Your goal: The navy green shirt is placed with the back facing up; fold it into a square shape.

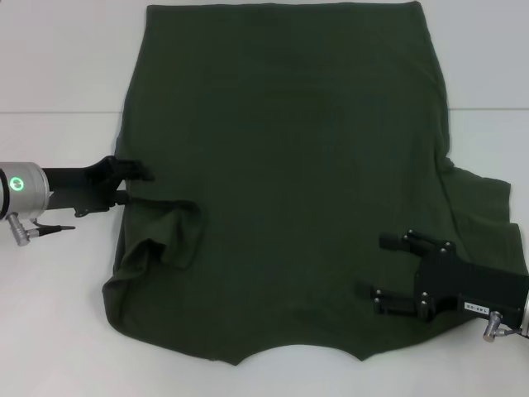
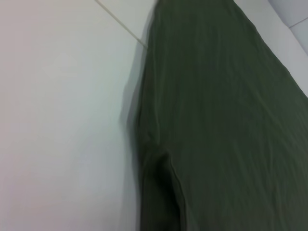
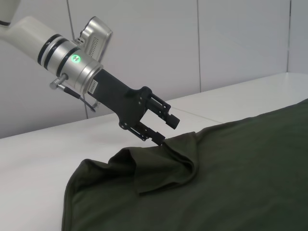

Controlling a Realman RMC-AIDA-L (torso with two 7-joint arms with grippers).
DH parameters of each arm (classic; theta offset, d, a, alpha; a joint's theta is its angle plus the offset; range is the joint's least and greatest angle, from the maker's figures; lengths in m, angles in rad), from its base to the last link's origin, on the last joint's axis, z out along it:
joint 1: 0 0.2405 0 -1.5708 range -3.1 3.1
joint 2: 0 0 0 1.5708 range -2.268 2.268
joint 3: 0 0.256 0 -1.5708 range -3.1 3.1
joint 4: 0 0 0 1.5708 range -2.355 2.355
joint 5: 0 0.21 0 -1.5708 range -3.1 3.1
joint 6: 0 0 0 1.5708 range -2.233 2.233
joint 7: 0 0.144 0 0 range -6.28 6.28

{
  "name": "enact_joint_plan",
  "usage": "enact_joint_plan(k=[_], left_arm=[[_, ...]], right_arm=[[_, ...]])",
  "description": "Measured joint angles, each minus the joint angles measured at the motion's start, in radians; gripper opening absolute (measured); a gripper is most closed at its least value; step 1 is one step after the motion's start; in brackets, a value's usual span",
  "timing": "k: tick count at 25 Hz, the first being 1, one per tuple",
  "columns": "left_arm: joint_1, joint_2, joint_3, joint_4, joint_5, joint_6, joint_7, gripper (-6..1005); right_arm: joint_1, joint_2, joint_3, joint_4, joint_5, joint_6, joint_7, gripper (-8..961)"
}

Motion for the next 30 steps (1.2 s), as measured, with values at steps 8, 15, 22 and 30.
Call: enact_joint_plan(k=[8,15,22,30], left_arm=[[-0.008,-0.010,0.000,0.000,-0.011,0.006,0.001,639],[-0.019,-0.010,0.000,-0.021,-0.003,0.000,0.003,639],[-0.015,-0.010,0.000,-0.029,0.006,-0.004,-0.001,634],[-0.041,-0.025,0.035,-0.056,0.002,-0.075,0.006,640]], right_arm=[[0.001,0.000,0.000,0.000,0.000,0.000,0.001,902],[0.001,0.001,0.000,0.000,0.000,0.000,0.001,901],[0.000,0.002,0.000,0.000,0.000,-0.001,0.001,899],[0.001,0.002,0.000,0.000,0.000,-0.006,0.002,898]])
